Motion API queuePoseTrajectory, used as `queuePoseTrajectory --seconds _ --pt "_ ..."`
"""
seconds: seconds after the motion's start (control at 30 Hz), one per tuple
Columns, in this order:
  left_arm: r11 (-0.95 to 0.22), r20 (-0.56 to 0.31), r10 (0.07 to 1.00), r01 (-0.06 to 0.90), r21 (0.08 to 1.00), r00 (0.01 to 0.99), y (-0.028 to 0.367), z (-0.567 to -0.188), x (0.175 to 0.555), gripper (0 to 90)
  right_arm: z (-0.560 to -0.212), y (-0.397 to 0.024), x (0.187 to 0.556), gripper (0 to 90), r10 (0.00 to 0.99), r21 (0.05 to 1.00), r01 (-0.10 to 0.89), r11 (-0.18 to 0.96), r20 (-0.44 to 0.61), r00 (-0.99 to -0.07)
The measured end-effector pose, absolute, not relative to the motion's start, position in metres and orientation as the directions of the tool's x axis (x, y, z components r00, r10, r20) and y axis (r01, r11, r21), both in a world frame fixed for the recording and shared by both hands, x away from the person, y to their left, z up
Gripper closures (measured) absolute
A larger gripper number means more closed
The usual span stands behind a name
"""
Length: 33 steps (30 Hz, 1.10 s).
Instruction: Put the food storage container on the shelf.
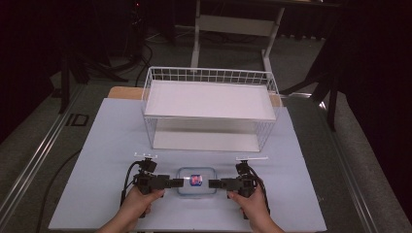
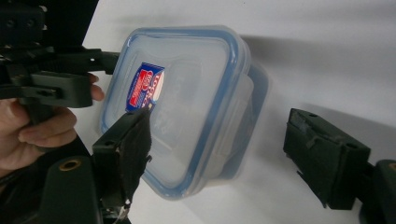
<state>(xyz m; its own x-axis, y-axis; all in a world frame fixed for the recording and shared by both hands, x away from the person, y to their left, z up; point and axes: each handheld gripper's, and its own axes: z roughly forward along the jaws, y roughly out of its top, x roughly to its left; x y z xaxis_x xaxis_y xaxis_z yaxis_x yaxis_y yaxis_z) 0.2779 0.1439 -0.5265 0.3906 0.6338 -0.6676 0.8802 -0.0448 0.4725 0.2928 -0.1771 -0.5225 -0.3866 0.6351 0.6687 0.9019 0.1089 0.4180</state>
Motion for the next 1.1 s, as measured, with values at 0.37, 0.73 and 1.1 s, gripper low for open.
queuePoseTrajectory --seconds 0.37,0.73,1.1 --pt "-0.061 -0.714 0.585 0.899 0.434 0.384 0.137 -0.534 0.280 35.1 -0.522 -0.172 0.294 42.5 0.612 0.378 0.917 0.129 0.697 -0.374" --pt "-0.108 -0.649 0.632 0.877 0.467 0.424 0.131 -0.519 0.268 45.1 -0.514 -0.166 0.281 44.1 0.652 0.417 0.900 0.128 0.649 -0.393" --pt "-0.098 -0.593 0.676 0.851 0.516 0.438 0.126 -0.511 0.251 48.7 -0.506 -0.162 0.264 44.8 0.683 0.487 0.861 0.147 0.580 -0.445"
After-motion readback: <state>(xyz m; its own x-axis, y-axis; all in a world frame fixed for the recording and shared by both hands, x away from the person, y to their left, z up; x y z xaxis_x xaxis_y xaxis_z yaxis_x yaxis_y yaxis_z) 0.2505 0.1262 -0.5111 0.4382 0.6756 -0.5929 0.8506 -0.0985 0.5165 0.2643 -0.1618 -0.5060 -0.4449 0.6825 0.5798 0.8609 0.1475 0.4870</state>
